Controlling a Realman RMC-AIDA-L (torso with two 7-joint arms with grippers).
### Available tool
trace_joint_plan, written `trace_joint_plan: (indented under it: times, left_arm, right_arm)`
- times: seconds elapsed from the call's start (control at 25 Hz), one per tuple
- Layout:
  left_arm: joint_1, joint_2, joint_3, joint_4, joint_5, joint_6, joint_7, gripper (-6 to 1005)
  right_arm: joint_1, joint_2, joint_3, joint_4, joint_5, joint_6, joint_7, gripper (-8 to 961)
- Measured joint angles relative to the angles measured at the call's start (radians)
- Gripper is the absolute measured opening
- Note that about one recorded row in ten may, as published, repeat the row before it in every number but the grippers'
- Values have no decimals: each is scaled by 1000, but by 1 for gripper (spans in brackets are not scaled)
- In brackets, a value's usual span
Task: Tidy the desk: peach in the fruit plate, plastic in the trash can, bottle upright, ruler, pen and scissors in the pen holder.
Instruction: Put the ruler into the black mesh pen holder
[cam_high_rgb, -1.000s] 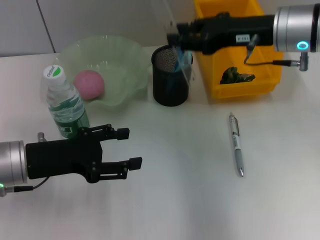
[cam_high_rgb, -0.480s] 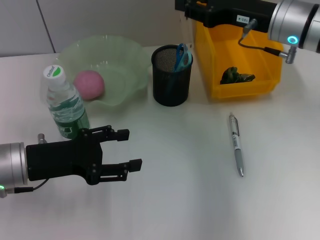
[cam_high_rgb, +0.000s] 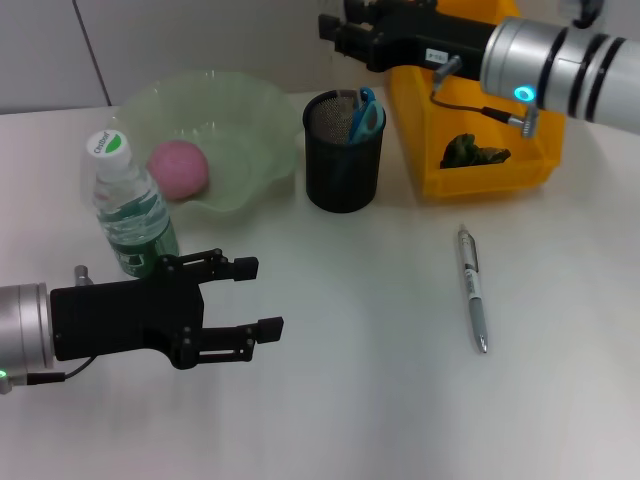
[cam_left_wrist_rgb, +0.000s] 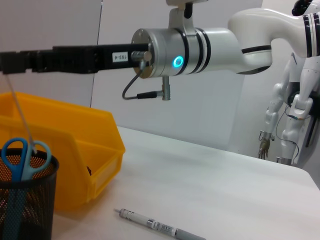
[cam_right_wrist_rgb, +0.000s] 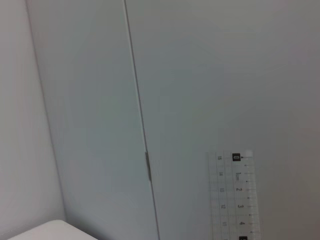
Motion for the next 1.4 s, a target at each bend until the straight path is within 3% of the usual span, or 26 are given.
trace_joint_plan:
  times: [0.72,1.4]
  left_arm:
    - [2,3,0,3,6,20,0,802]
    - [7,3,0,3,6,24,0,802]
  right_arm:
    - [61,5,-11,161,76,88,-125,381]
    - [61,5,-11,189,76,103,-146,381]
